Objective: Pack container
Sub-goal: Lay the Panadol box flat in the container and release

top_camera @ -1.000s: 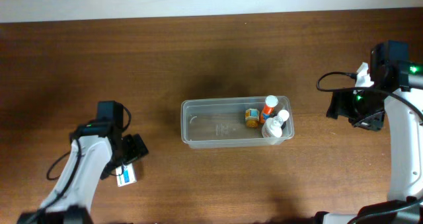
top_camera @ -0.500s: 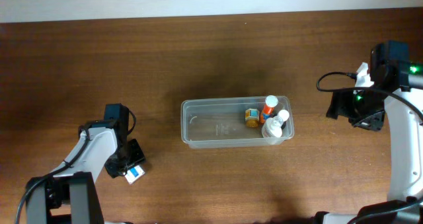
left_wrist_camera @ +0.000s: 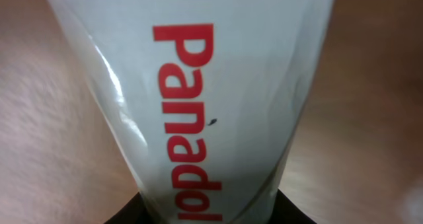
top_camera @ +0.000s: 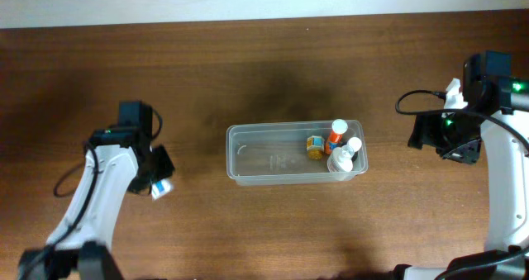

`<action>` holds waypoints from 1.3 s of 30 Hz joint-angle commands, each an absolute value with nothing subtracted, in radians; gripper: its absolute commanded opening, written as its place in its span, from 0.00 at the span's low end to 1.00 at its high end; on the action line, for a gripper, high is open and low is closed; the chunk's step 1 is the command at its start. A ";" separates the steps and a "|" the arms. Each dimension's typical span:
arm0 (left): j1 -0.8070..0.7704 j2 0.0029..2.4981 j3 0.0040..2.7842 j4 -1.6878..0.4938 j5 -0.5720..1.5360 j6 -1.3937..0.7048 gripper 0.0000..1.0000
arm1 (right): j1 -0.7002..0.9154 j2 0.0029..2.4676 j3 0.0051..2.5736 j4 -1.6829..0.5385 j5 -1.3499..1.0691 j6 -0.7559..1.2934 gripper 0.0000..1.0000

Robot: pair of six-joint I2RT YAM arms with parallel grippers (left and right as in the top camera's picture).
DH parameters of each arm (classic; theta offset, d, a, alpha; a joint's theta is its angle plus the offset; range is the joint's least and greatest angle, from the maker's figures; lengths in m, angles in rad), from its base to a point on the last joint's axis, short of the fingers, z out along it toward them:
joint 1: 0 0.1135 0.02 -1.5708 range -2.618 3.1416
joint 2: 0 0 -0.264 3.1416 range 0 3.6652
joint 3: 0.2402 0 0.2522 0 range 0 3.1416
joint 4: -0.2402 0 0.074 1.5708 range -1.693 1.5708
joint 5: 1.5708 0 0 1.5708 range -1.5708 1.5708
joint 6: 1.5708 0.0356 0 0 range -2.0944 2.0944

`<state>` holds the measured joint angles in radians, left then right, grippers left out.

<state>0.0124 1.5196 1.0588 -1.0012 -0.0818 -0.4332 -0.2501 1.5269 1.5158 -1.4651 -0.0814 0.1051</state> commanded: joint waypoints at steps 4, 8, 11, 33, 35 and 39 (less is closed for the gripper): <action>-0.180 1.357 1.236 -0.977 -0.041 -0.300 0.37 | -0.255 1.529 1.513 -1.466 -0.094 0.104 0.72; -0.366 1.329 1.246 -0.870 -0.041 -0.073 0.32 | -0.255 1.529 1.513 -1.466 -0.094 0.103 0.72; -0.485 1.350 1.245 -0.826 -0.041 0.089 0.32 | -0.255 1.529 1.513 -1.466 -0.094 0.104 0.72; -0.691 1.703 1.276 -0.725 -0.141 0.279 0.70 | -0.255 1.529 1.513 -1.462 -0.094 0.103 0.72; -0.691 1.659 1.300 -0.726 -0.167 0.246 0.79 | -0.255 1.529 1.513 -1.462 -0.094 0.103 0.72; -0.660 1.507 1.329 -0.733 -0.277 0.112 1.00 | -0.247 1.528 1.513 -1.459 -0.102 0.081 0.72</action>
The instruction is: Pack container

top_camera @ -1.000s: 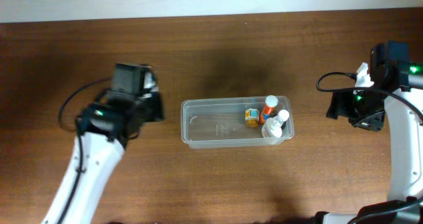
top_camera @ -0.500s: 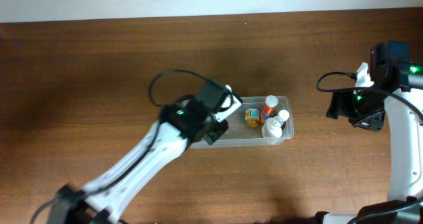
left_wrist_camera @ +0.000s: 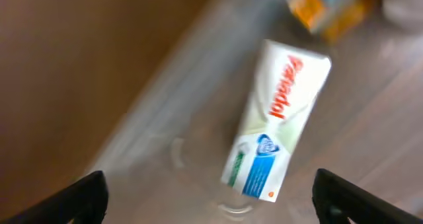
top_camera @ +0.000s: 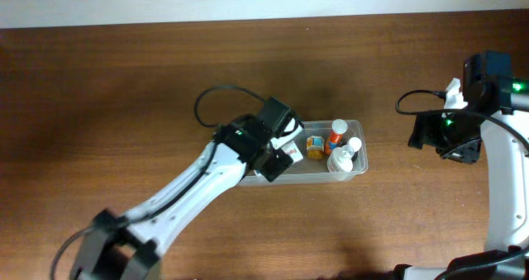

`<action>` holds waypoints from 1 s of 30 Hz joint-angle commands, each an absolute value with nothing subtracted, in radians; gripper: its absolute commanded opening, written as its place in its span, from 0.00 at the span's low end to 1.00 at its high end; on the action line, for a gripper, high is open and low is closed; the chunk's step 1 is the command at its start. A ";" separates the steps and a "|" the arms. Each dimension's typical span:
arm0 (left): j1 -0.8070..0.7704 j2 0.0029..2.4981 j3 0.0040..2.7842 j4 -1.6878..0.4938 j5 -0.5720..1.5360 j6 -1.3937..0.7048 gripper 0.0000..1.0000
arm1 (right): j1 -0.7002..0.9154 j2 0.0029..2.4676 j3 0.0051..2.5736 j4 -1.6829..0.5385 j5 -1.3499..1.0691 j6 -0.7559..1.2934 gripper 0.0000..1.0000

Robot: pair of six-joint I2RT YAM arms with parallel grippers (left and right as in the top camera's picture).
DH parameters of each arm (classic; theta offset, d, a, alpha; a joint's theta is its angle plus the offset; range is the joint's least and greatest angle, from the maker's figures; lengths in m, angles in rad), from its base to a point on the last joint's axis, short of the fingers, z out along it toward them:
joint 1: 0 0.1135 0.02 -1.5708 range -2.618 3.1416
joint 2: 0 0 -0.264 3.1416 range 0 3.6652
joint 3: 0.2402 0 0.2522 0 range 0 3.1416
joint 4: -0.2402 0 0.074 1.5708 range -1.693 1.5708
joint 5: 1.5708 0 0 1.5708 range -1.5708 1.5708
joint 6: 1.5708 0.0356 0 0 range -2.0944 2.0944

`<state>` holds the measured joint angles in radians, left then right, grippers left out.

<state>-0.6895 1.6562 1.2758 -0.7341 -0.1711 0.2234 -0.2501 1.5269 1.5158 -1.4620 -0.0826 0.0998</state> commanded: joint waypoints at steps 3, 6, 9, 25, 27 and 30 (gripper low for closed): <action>-0.577 1.406 1.329 -0.746 -0.295 -0.028 0.99 | -0.205 1.526 1.513 -1.433 -0.106 0.059 0.72; -0.448 1.341 1.329 -0.771 -0.282 -0.140 0.99 | -0.139 1.524 1.515 -1.375 -0.105 0.045 0.73; -0.305 1.327 1.328 -0.783 -0.219 -0.175 0.99 | -0.077 1.525 1.515 -1.265 -0.105 0.036 0.79; -0.132 0.898 1.110 -0.868 -0.067 -0.097 0.99 | 0.007 1.110 1.349 -1.119 -0.017 0.093 0.91; -0.141 0.768 1.020 -0.846 -0.067 -0.109 0.99 | 0.023 0.966 1.243 -1.060 0.023 0.093 0.91; -0.141 0.582 0.884 -0.842 -0.068 -0.122 0.99 | 0.042 0.747 1.082 -1.004 0.028 0.094 0.99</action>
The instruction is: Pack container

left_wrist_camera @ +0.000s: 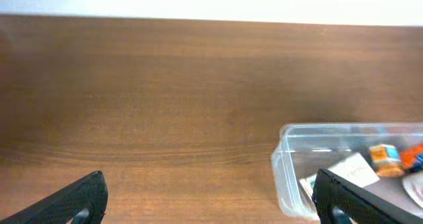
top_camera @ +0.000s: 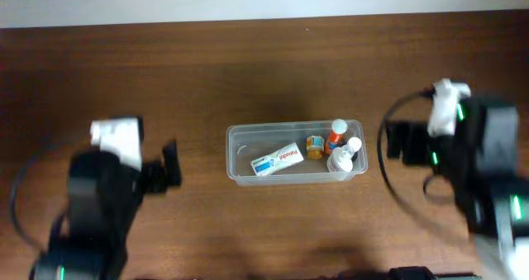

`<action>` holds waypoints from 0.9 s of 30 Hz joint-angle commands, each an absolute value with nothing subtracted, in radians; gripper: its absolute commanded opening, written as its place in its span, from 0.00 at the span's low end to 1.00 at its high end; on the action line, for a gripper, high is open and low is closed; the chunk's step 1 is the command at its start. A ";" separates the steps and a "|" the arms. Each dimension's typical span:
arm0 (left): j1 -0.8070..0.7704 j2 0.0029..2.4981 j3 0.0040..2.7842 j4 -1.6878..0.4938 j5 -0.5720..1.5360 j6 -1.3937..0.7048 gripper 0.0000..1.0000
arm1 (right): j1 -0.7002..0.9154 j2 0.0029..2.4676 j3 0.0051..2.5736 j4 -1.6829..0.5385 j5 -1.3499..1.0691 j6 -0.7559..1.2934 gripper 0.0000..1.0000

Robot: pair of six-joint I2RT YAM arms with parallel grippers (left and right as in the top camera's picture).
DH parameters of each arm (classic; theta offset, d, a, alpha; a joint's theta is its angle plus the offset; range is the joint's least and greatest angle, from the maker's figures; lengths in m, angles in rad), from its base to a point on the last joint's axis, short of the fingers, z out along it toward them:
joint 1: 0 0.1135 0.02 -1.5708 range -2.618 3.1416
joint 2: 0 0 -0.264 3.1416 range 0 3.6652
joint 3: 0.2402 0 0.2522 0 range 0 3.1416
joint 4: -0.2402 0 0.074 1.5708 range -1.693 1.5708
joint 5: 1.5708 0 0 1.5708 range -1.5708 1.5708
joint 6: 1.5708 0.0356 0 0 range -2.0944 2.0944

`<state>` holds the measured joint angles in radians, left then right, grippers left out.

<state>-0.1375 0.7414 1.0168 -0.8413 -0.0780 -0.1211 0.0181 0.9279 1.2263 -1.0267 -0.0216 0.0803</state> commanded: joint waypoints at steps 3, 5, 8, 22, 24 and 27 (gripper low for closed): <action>-0.141 0.457 0.793 -0.826 -0.067 -0.123 0.99 | 0.042 0.573 0.966 -0.990 0.027 0.094 0.98; -0.141 0.402 0.766 -0.860 -0.067 -0.123 0.99 | 0.042 0.482 0.916 -0.995 0.027 0.093 0.98; -0.141 0.375 0.764 -0.980 -0.067 -0.123 0.99 | 0.042 0.379 0.884 -1.055 0.027 0.093 0.98; -0.141 0.377 0.763 -1.138 -0.067 -0.123 0.99 | 0.042 0.352 0.884 -1.183 0.028 0.093 0.98; -0.141 0.377 0.763 -1.138 -0.067 -0.122 0.99 | 0.042 0.352 0.884 -1.183 0.027 0.093 0.98; -0.141 0.377 0.763 -1.138 -0.067 -0.123 1.00 | 0.041 0.334 0.881 -1.175 0.027 0.094 0.98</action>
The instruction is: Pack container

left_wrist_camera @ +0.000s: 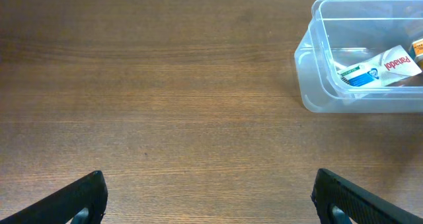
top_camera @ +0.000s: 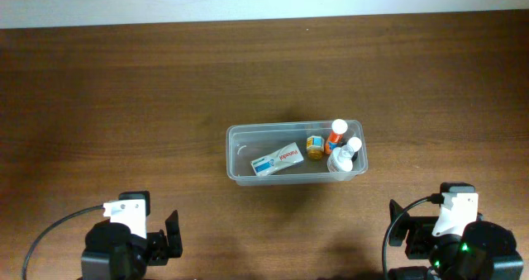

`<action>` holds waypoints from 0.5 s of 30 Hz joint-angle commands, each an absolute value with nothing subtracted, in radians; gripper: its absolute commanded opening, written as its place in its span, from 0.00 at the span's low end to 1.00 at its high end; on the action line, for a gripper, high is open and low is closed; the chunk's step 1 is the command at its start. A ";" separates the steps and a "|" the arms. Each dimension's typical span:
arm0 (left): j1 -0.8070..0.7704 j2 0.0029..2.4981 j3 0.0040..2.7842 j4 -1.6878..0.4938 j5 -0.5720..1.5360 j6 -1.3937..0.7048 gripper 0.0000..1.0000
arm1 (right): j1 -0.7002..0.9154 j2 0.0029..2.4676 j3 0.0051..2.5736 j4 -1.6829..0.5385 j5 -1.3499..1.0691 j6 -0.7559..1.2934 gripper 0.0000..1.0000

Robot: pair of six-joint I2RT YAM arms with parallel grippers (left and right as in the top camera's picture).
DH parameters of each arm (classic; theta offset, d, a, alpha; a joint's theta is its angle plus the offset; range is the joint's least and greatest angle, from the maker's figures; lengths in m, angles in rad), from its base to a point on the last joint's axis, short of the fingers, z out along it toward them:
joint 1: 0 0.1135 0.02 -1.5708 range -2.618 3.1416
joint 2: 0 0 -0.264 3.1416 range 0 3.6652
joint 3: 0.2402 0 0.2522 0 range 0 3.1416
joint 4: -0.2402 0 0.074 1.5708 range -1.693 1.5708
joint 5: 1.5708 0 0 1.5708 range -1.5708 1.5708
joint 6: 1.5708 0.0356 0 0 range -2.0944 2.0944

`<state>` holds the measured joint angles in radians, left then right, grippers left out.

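Observation:
A clear plastic container (top_camera: 234, 158) stands mid-table. Inside it a white Panadol box (top_camera: 277, 159) lies flat in the left half. A small orange item (top_camera: 315, 146), an orange-capped bottle (top_camera: 335, 134) and a white bottle (top_camera: 342, 156) crowd the right end. The left wrist view has the container (left_wrist_camera: 310, 59) at top right with the box (left_wrist_camera: 386, 65) in it. My left gripper (left_wrist_camera: 210, 201) is open over bare wood, far from the container. It sits folded at the front left (top_camera: 169, 234). My right gripper (top_camera: 400, 234) is folded at the front right, its jaws not discernible.
The brown wooden table (top_camera: 124, 106) stretches wide around the container. A pale wall strip runs along the far edge. Cables loop beside both arm bases at the front edge.
Both arms have drawn back from beside the container's level to the table's front edge. The left gripper stays open. The container and its contents have not moved.
My left gripper was shut on the Panadol box at the table's left. Then it was open over the container with the box lying inside. Then the arm was back at the left, and now both arms sit folded at the front edge.

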<state>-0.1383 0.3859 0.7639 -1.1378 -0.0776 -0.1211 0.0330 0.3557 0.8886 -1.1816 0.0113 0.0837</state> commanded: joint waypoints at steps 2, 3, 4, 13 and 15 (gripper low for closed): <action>-0.141 0.377 0.763 -1.138 -0.067 -0.123 1.00 | 0.026 0.290 0.857 -1.151 0.023 0.093 0.98; -0.141 0.377 0.763 -1.138 -0.067 -0.123 0.99 | 0.021 0.277 0.846 -1.142 0.024 0.092 0.98; -0.141 0.377 0.763 -1.138 -0.067 -0.123 0.99 | 0.015 0.248 0.813 -1.110 0.023 0.081 0.98; -0.141 0.377 0.763 -1.138 -0.067 -0.123 0.99 | 0.006 0.008 0.315 -0.585 -0.011 0.078 0.98; -0.141 0.377 0.763 -1.138 -0.067 -0.123 0.99 | 0.006 0.008 0.222 -0.420 -0.019 0.078 0.98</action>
<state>-0.1383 0.3855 0.7628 -1.1404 -0.0772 -0.1211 0.0135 0.0170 0.3325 -0.5533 -0.0006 0.0784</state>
